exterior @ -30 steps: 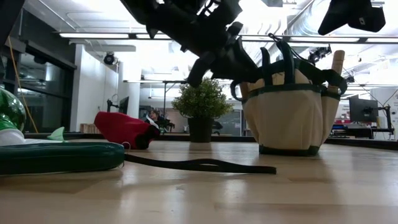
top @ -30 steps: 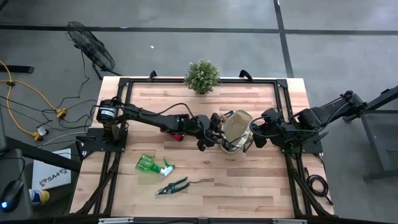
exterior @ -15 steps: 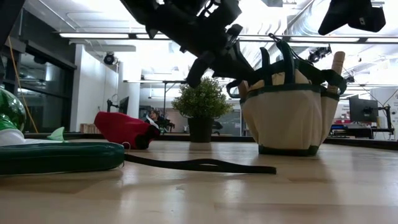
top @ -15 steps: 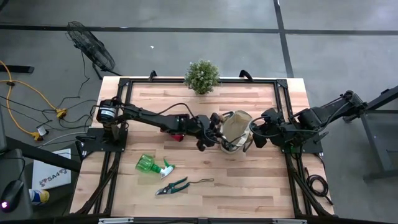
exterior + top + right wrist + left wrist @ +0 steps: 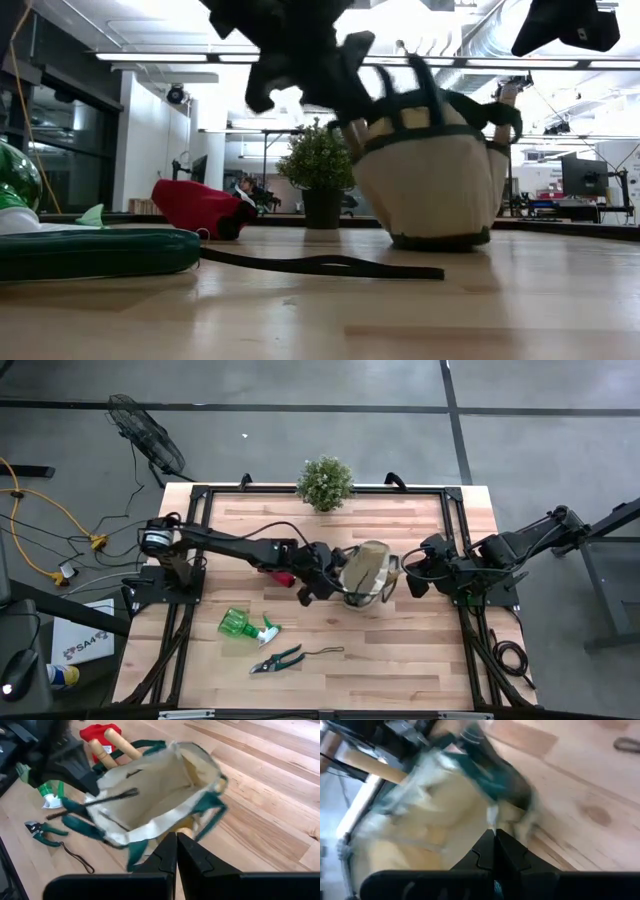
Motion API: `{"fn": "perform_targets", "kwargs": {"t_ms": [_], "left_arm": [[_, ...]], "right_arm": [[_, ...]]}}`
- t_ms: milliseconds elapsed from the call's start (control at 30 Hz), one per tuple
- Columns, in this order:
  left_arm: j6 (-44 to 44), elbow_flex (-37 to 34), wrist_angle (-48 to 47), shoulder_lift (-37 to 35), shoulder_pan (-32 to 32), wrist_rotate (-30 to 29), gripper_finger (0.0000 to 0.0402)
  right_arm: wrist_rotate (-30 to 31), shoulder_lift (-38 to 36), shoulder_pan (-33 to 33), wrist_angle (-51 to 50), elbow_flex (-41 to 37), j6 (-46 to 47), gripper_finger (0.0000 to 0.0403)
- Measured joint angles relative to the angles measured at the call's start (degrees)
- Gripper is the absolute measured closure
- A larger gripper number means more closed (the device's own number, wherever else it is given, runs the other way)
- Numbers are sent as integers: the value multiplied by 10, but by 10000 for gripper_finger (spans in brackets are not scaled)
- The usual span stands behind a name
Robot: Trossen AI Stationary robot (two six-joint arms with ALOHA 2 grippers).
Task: Pick & Place Garden tools in Gardening bag
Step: Adjust the gardening bag on the table
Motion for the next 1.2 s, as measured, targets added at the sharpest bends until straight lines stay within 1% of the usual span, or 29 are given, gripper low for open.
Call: {"fn": "perform_targets", "kwargs": {"t_ms": [33, 100, 167, 233, 300, 367, 433, 633, 900, 1200], "left_arm": [[0, 1, 2, -4, 0, 1, 401], [0, 1, -27, -18, 0, 3, 401], [0, 1, -36, -27, 0, 6, 401], [-1, 1, -75, -42, 0, 11, 401], [-2, 2, -84, -47, 0, 13, 401], [-4, 0, -133, -59, 0, 17, 401], [-7, 2, -143, -60, 0, 25, 401], [-19, 1, -211, -59, 0, 25, 402], [-32, 2, -234, -74, 0, 21, 401], [-51, 2, -290, -106, -1, 25, 401]], "right_arm": [[1, 0, 0, 0, 0, 0, 401], [4, 0, 0, 0, 0, 0, 401], [9, 0, 0, 1, 0, 0, 401], [14, 2, 0, 2, 0, 0, 401], [17, 3, 0, 4, 0, -1, 401], [18, 6, 0, 4, 0, -2, 401], [18, 7, 0, 5, 0, -3, 401], [15, 24, -4, 23, 0, -6, 401], [13, 42, -26, 38, 0, -41, 401], [10, 43, -58, 54, 0, -100, 401]]}}
